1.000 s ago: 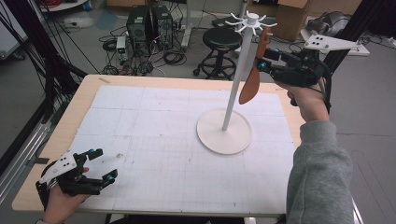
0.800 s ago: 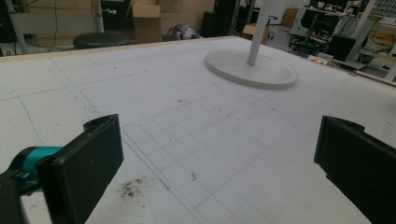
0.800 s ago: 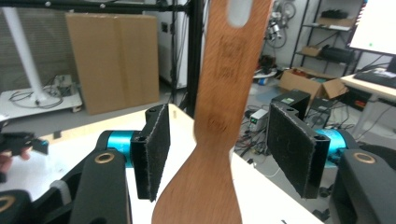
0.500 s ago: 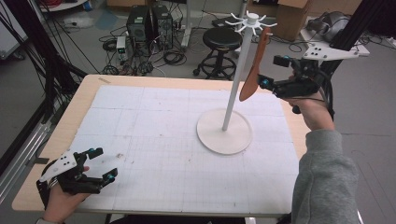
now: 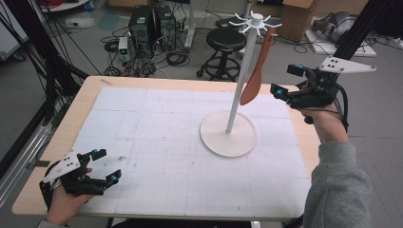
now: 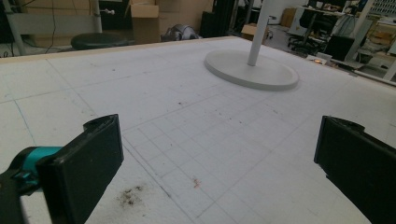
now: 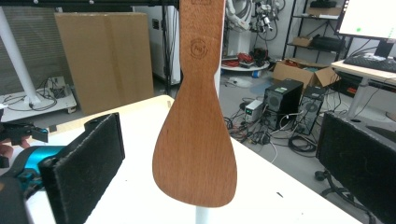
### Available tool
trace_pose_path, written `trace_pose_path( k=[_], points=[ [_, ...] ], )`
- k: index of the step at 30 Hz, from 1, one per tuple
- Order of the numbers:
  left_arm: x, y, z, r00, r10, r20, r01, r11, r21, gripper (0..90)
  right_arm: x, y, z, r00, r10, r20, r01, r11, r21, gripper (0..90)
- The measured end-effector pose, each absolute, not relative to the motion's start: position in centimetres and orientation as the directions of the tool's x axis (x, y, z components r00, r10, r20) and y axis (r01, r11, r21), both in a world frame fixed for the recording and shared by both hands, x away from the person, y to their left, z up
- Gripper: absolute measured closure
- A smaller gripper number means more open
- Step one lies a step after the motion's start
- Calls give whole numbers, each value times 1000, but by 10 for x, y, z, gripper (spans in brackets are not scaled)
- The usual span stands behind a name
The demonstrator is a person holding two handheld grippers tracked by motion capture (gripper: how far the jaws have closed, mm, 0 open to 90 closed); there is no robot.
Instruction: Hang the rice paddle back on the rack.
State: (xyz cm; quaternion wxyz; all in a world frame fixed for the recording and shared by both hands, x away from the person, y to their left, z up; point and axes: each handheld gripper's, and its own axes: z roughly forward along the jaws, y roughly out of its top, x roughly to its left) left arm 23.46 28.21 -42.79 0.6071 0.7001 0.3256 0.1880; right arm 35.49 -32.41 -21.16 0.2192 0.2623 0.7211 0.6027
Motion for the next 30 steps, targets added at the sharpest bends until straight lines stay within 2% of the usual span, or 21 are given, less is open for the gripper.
trace_pose_path(
  k=[12, 30],
  points=[
    [236, 279, -429, 719, 683, -131, 231, -57, 971, 17, 353, -338, -237, -767, 640, 50, 161, 116, 980, 0],
    [242, 273, -427, 732, 671, -120, 212, -57, 976, 17, 332, -336, -280, -789, 613, 48, 173, 147, 974, 0]
  ],
)
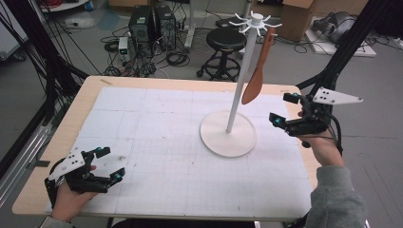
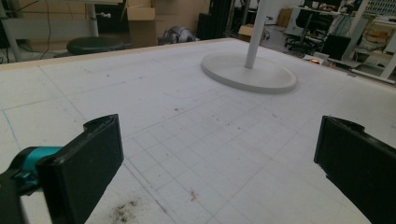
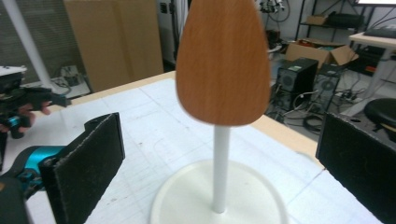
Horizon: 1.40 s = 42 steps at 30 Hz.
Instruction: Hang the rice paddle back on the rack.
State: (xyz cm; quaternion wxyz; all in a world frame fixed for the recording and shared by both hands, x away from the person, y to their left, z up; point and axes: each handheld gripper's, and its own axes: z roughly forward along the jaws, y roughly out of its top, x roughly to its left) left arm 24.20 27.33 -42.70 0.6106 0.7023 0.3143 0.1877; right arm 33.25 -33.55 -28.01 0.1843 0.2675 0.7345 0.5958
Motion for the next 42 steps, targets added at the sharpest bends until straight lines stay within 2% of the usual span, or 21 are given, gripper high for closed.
trace_pose_path(
  k=[25, 38, 42],
  points=[
    [243, 272, -428, 731, 671, -126, 221, -57, 974, 18, 302, -323, -376, -796, 598, 91, 228, 157, 961, 0],
    [243, 273, -427, 733, 669, -119, 215, -61, 975, 17, 288, -324, -403, -766, 633, 113, 265, 151, 952, 0],
    [243, 273, -427, 734, 668, -118, 212, -60, 975, 18, 283, -326, -414, -754, 632, 179, 310, 101, 945, 0]
  ],
)
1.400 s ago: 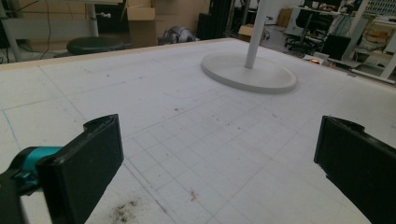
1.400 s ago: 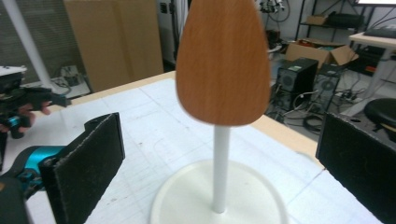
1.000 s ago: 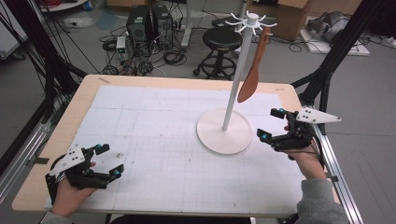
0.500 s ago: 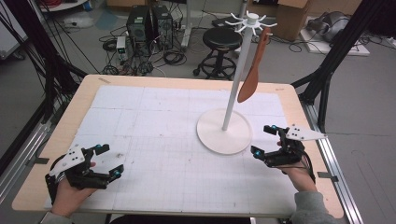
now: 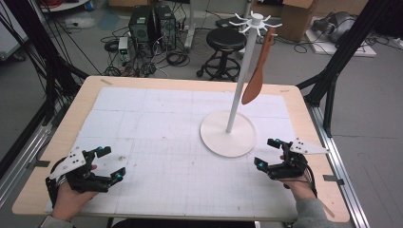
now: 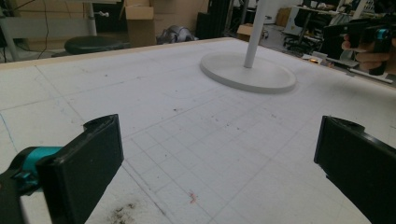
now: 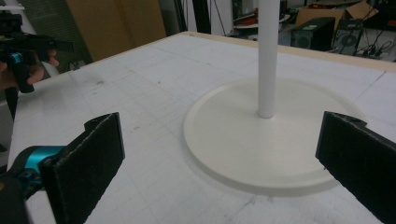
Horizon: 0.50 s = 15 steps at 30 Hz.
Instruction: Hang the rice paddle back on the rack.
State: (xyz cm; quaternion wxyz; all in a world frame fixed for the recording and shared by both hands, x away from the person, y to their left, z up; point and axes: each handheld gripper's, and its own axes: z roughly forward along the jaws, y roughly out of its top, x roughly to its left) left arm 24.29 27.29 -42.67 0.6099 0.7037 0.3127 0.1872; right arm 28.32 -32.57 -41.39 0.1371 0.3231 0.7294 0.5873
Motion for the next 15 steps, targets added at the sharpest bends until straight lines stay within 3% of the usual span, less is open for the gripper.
trace_pose_path(
  k=[15],
  points=[
    [243, 274, -426, 733, 671, -113, 208, -63, 976, 18, 261, -333, -422, -720, 668, 187, 301, 57, 952, 0]
  ],
)
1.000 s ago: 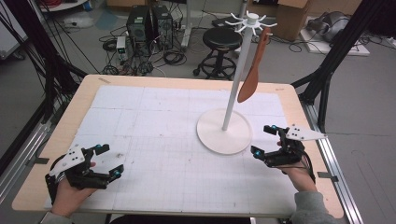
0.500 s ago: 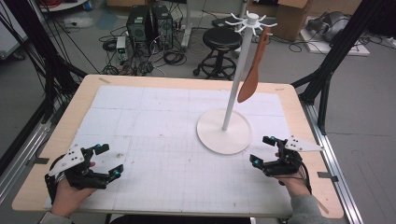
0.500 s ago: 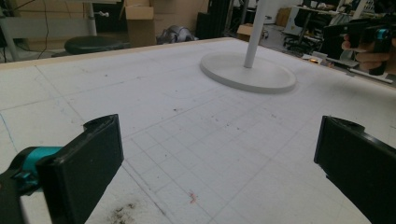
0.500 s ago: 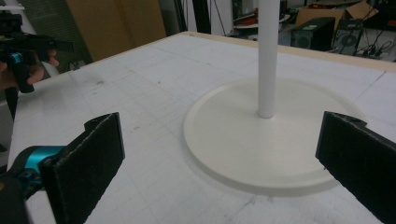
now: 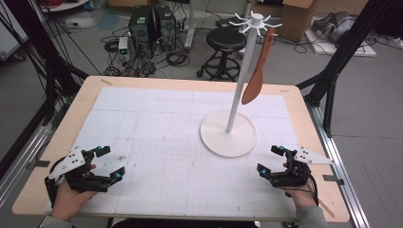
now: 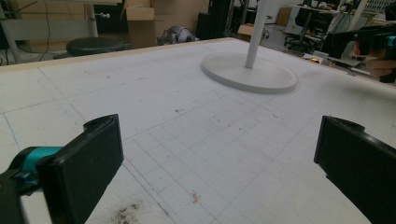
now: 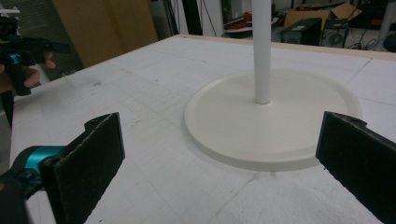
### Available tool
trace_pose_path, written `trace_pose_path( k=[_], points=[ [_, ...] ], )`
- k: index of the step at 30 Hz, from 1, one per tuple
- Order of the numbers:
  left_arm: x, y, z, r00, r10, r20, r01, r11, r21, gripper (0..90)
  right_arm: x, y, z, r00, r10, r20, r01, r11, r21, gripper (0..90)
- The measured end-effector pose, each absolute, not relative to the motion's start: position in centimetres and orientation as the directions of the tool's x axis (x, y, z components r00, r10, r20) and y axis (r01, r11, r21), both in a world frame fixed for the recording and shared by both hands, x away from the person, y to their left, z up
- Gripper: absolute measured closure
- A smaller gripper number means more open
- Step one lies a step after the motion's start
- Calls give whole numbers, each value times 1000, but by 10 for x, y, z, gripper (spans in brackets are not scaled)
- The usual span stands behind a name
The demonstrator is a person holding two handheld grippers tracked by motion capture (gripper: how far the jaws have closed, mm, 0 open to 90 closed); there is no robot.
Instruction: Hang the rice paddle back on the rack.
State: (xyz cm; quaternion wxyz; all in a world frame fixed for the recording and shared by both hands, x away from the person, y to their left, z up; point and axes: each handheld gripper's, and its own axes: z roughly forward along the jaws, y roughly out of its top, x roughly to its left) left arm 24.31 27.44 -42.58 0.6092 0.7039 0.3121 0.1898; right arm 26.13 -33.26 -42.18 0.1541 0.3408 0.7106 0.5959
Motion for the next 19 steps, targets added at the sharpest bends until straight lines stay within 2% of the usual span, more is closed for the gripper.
trace_pose_path(
  k=[10, 19],
  points=[
    [243, 275, -426, 730, 674, -114, 212, -65, 975, 17, 255, -338, -422, -696, 692, 190, 296, 35, 955, 0],
    [243, 276, -426, 728, 676, -113, 212, -65, 975, 17, 259, -335, -425, -711, 680, 181, 301, 62, 952, 0]
  ],
)
